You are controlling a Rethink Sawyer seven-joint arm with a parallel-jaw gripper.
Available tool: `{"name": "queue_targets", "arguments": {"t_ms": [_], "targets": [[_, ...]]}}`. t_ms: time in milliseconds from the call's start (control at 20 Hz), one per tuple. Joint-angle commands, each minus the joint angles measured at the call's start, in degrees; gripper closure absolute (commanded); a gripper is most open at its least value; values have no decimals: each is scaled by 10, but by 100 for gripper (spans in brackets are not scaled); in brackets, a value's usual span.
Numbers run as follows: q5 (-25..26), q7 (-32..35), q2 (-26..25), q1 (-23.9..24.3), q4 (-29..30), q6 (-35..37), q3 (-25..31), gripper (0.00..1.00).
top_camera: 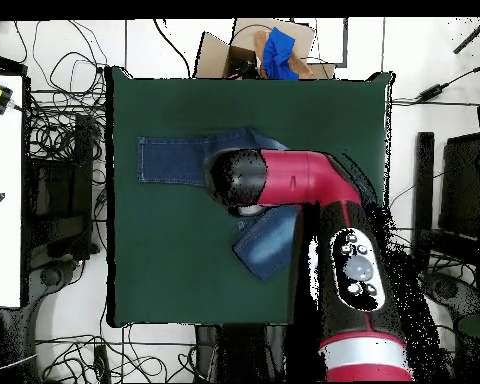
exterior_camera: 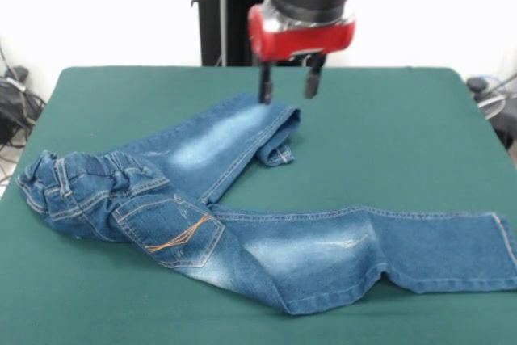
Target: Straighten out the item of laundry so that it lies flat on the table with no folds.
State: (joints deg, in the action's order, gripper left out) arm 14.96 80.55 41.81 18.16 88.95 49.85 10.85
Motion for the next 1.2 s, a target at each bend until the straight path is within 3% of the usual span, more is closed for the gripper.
{"name": "queue_targets", "arguments": {"t_ms": [50, 300, 800, 950, 1200], "targets": [[-4, 144, -26, -12, 72, -45, -40, 0], [15, 115, -106, 19, 61, -145, -28, 0], [28, 65, -161, 51, 39, -198, -21, 0], [36, 36, -201, 73, 23, -204, -13, 0], [84, 14, -259, 113, 33, -276, -13, 0]]}}
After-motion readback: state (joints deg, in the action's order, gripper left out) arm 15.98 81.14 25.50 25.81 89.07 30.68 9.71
